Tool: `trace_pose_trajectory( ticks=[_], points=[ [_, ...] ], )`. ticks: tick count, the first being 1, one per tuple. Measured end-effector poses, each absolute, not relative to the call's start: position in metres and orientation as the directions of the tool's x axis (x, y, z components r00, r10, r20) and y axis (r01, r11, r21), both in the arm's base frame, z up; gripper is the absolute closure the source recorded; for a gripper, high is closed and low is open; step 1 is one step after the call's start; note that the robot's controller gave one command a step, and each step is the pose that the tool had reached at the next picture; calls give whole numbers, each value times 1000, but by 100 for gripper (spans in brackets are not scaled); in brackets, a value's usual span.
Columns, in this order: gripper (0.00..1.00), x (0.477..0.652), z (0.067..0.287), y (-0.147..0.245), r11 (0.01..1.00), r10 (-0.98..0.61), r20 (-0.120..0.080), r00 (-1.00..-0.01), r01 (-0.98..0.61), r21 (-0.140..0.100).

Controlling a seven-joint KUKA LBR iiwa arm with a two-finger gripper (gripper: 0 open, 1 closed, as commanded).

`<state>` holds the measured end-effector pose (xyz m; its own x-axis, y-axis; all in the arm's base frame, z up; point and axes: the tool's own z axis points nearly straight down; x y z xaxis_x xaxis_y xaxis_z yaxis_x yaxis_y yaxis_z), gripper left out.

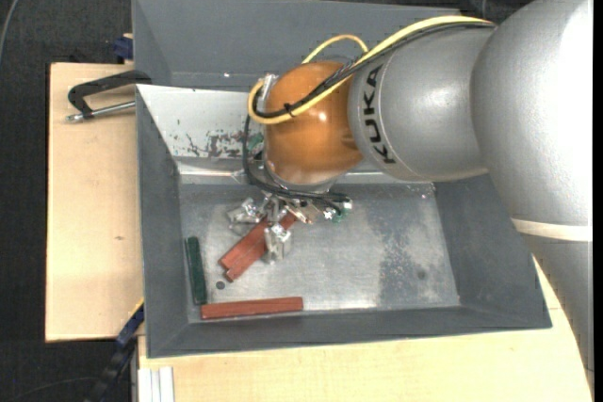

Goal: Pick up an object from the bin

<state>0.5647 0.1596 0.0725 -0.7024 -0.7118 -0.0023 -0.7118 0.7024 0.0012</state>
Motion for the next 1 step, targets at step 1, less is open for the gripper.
trace_pose_trajectory(
  ticks=[1],
  points=[
    [100,586,237,169,233,-972,-9,-233,-972,-10]
  ],
)
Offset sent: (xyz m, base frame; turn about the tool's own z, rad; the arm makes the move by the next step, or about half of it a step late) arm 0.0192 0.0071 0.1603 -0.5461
